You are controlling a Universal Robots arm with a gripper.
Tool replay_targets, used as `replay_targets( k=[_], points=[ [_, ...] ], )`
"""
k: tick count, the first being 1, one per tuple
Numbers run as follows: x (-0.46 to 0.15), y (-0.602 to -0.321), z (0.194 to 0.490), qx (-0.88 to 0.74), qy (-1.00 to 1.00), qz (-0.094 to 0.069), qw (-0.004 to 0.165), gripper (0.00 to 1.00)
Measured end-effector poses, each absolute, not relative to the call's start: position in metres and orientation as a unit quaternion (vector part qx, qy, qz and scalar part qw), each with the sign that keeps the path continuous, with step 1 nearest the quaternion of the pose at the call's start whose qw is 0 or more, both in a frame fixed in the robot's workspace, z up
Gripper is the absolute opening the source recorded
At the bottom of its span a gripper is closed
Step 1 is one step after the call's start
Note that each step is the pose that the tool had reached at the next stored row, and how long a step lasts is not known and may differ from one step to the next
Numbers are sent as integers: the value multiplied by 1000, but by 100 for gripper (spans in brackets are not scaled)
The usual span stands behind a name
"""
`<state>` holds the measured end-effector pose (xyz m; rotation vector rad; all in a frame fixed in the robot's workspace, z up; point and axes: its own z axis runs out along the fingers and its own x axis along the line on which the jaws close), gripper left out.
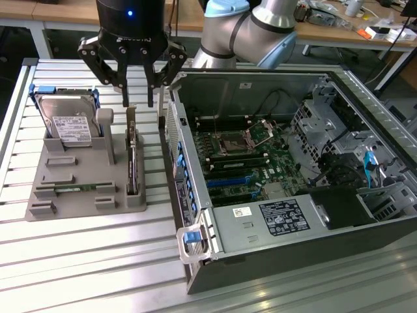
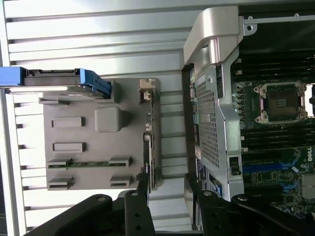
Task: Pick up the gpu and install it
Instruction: 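Pick up the gpu and move the gpu toward the slot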
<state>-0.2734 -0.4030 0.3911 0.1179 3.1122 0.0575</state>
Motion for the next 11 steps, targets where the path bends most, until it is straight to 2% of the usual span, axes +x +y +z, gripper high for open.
replay_targets(
  k=[11],
  points=[
    [-281, -403, 388, 38, 999, 18, 13, 42]
  ],
)
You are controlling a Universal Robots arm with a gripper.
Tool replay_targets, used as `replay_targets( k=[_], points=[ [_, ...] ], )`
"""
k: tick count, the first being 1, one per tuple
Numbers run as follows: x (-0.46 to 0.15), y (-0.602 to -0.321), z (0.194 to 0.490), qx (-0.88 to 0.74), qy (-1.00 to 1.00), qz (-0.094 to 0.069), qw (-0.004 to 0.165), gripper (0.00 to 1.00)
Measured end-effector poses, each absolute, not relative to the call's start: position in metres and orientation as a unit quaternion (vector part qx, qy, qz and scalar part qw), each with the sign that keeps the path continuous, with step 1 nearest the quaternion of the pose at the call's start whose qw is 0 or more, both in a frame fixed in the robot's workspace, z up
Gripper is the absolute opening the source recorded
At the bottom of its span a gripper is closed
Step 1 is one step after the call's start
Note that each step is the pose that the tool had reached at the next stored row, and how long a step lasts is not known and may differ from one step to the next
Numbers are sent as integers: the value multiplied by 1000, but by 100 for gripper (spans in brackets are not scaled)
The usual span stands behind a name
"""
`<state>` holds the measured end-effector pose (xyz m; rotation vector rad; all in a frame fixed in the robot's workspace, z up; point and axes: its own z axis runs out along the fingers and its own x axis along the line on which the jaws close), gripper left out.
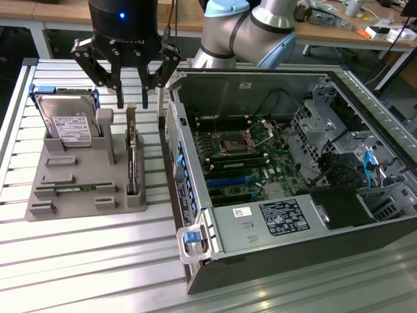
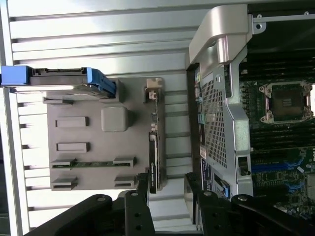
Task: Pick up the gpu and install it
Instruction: 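Pick up the gpu and move the gpu toward the slot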
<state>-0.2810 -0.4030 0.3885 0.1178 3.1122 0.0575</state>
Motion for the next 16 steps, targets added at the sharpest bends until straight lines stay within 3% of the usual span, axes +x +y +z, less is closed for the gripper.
replay_targets(
  k=[16],
  points=[
    [-288, -403, 384, 38, 999, 18, 13, 42]
  ],
)
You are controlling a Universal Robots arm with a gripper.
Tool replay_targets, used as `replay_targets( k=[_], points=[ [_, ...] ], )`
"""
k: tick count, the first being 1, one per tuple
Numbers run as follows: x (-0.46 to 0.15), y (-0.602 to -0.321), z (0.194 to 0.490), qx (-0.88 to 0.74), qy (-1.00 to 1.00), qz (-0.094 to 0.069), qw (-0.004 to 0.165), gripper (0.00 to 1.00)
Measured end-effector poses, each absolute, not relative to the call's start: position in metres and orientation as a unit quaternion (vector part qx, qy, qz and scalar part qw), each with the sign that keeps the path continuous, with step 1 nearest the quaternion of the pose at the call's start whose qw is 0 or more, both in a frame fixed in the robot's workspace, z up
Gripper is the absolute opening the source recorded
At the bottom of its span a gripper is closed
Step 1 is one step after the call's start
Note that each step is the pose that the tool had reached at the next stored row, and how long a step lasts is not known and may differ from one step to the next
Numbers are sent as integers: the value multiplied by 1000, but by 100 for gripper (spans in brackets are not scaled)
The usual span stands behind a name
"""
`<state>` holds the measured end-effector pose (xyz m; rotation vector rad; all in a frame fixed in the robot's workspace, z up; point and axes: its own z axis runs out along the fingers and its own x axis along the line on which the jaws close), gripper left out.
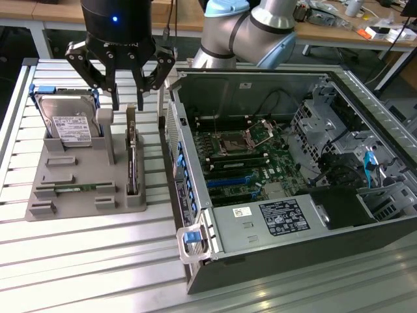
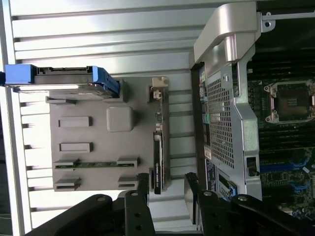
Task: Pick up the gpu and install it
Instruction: 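Pick up the gpu and move the gpu toward the slot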
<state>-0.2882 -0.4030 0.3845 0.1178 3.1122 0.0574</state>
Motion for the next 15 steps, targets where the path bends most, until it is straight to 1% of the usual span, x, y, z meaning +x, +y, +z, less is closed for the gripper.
replay_targets(
  k=[15],
  points=[
    [-293, -403, 382, 38, 999, 18, 13, 42]
  ],
)
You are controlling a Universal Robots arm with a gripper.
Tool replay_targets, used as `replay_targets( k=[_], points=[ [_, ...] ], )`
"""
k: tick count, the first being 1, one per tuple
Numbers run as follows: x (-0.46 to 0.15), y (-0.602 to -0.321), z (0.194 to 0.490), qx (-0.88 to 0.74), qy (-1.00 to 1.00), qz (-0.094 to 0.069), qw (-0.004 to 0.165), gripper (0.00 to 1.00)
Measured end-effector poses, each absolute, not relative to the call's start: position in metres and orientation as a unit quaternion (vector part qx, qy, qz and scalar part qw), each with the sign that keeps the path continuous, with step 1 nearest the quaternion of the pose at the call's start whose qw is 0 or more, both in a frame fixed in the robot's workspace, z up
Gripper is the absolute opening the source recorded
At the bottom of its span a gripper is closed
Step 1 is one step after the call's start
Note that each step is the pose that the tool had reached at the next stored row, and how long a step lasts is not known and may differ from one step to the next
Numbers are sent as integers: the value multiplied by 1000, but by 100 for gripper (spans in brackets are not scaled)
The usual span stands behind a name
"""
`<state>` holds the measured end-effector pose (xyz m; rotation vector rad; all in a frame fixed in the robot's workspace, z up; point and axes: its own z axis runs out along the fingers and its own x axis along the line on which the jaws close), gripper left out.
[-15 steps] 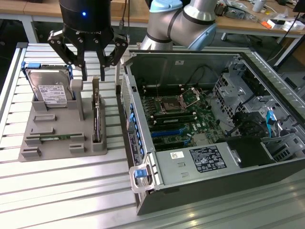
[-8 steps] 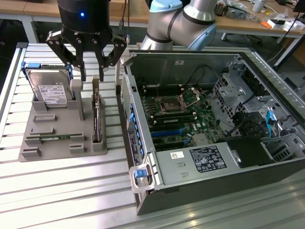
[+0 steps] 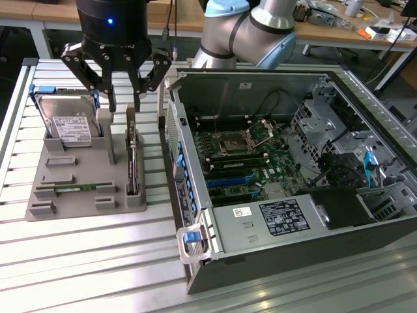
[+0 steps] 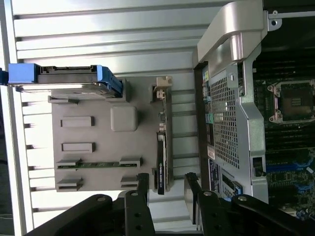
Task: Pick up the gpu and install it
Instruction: 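Pick up the gpu and move the gpu toward the slot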
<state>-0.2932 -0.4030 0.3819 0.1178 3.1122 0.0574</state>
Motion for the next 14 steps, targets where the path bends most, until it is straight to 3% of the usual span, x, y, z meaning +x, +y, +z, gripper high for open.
replay_targets(
  k=[14],
  points=[
    [-298, -403, 379, 38, 999, 18, 13, 42]
  ],
)
